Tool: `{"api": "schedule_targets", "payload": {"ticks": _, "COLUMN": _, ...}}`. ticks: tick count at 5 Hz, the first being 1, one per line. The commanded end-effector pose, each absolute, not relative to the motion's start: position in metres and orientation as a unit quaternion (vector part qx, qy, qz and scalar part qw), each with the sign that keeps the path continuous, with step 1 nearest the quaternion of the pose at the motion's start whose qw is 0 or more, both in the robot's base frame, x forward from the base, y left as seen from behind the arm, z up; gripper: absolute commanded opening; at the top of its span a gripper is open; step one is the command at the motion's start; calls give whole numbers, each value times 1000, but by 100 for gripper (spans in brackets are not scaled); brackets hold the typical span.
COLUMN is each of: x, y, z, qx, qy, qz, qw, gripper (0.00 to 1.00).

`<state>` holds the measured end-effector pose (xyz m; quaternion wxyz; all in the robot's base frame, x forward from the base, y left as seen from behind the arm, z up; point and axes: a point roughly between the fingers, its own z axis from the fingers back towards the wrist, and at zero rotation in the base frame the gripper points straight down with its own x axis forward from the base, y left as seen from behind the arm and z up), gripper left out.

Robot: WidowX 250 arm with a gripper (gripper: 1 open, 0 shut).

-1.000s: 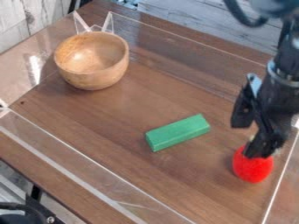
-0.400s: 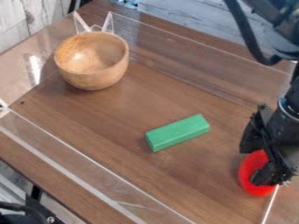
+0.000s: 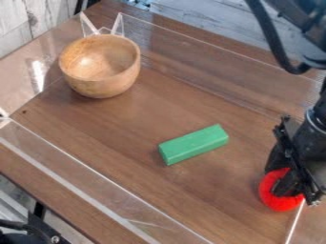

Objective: Move the red object to the left side of the table

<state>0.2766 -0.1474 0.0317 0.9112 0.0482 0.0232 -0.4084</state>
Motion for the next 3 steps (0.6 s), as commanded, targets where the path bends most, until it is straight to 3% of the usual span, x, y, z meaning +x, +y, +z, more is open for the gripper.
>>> {"api": "schedule_targets", "payload": {"ticks": 1, "x": 290, "y": -139, "z": 44, "qx": 55, "qy": 4, "qz": -405, "qw": 913, "gripper": 0}}
{"api": "schedule_targets", "payload": {"ticks": 3, "x": 280, "y": -125, "z": 40, "qx": 57, "qy": -6, "qz": -433, "qw": 899, "gripper": 0}}
